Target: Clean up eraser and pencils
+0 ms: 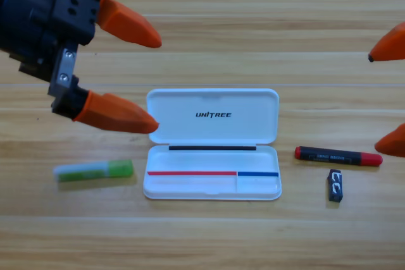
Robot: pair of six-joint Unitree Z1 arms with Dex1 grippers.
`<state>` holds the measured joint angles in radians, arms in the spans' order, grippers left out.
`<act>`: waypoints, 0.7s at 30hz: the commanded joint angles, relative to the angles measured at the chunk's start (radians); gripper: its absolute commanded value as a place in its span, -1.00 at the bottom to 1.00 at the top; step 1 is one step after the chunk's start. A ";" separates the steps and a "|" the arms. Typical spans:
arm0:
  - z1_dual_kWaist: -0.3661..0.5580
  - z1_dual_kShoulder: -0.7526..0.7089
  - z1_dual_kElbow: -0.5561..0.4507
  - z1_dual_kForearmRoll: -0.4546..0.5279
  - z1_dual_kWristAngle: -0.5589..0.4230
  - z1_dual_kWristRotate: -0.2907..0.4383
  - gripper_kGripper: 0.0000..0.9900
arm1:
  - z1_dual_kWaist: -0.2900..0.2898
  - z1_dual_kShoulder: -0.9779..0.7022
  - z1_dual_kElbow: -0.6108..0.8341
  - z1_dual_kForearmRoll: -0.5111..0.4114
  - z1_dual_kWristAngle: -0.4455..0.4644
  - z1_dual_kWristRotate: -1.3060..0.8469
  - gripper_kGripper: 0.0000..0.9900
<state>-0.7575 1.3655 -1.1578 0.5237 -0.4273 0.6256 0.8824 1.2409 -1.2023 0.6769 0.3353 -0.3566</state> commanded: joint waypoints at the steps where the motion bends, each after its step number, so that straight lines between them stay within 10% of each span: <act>1: -0.017 -0.009 0.024 0.033 0.019 0.022 0.99 | 0.023 0.037 0.030 0.013 -0.012 -0.005 0.99; 12: -0.016 -0.003 0.007 0.067 0.036 0.023 1.00 | 0.023 0.000 0.056 0.012 -0.021 0.022 0.99; 21: -0.016 0.047 -0.164 0.274 0.147 0.057 1.00 | -0.059 0.035 -0.013 0.116 -0.249 0.169 0.99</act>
<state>-0.7576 1.3666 -1.2006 0.6704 -0.3492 0.6439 0.8764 1.2396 -1.1845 0.7011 0.2119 -0.2296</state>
